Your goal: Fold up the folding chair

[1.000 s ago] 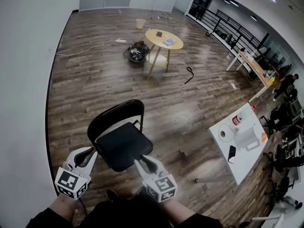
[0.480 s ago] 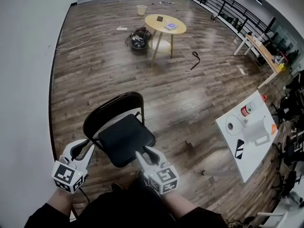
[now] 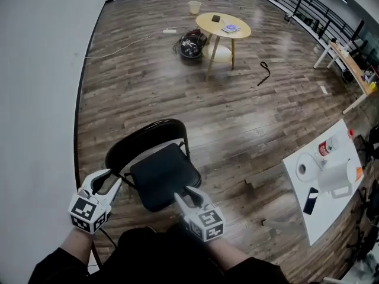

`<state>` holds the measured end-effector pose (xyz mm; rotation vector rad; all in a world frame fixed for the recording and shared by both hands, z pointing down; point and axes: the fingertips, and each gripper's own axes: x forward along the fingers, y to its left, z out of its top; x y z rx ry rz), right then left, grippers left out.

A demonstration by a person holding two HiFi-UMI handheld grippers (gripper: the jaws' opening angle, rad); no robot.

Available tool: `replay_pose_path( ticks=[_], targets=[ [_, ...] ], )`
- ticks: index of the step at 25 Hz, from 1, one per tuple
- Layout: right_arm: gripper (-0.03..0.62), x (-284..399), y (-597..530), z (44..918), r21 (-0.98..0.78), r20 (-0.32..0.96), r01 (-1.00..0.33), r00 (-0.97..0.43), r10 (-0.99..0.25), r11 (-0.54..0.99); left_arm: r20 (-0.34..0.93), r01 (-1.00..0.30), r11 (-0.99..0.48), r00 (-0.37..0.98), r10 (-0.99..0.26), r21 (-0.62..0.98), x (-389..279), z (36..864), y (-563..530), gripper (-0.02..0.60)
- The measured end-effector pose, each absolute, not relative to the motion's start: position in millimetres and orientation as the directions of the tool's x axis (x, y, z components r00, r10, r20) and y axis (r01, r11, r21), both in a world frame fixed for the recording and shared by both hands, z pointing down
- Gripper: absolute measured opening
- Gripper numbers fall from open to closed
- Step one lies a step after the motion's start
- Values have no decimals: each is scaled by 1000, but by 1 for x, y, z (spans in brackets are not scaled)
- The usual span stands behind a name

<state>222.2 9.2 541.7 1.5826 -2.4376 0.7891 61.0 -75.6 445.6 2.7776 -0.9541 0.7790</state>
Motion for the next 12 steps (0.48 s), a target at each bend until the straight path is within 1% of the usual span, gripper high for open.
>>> replay_pose_path(
  ticks=[7,12],
  targets=[
    [137,222,22,568,-401,432,-867,-464,-774,296,544,-607,-789,630,-554,-100,57,455,-98,161],
    [147,218,24,579,-405,465,-876,-445,-766,262,574,-568,-815,631,-522,-116,51,467,-112,183]
  ],
)
